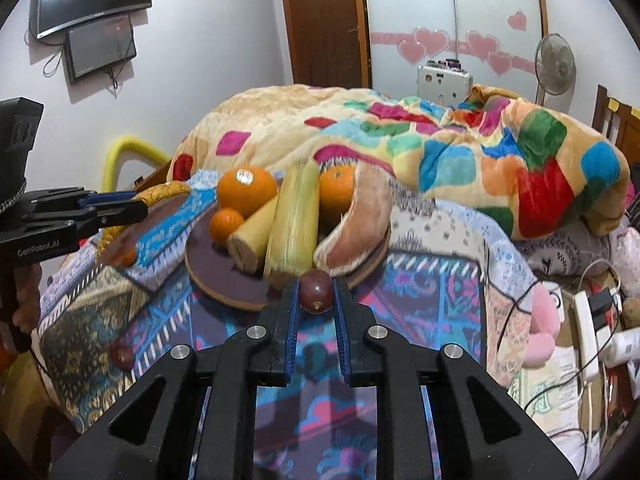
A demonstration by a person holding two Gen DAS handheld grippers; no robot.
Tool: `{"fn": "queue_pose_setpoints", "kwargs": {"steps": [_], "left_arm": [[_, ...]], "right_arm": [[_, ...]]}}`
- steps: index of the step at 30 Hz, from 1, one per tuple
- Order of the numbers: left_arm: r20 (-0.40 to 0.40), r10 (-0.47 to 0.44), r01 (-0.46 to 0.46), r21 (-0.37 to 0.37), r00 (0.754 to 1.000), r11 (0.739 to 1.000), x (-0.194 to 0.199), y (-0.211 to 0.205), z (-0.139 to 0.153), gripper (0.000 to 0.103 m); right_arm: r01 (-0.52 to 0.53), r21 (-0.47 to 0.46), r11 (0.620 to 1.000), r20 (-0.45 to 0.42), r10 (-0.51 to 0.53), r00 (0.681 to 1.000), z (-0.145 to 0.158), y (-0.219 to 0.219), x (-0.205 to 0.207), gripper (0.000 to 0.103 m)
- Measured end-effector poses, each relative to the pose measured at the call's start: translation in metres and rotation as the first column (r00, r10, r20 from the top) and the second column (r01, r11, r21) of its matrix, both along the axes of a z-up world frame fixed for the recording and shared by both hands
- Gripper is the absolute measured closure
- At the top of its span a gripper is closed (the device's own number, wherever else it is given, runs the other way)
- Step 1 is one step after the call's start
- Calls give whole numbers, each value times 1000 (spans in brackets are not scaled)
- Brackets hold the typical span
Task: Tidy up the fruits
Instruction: 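Carry the plum onto the plate with the right tool while the left tool places the pomelo segment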
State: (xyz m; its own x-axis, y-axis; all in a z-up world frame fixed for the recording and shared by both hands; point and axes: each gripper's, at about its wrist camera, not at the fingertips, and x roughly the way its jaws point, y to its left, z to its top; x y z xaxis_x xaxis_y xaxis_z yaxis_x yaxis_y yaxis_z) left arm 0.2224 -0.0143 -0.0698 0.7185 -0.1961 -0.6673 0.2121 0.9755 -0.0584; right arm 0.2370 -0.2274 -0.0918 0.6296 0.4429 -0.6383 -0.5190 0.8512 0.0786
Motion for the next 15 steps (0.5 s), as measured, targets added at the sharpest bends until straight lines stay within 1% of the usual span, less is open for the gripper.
{"fn": "queue_pose_setpoints", "kwargs": {"steps": [6,11,15], "left_arm": [[38,-12,12,-17,999,1000,20,-16,12,78],[46,-17,18,-19,999,1000,37,-28,16,78],[59,-12,12,9,998,1000,50,-38,16,80]], "right_arm": [[2,7,1000,23,-2,1000,7,7,17,88],[8,-6,1000,33,-8,999,8,13,33,88],[10,-15,1000,36,-9,999,8,17,43,88]]}}
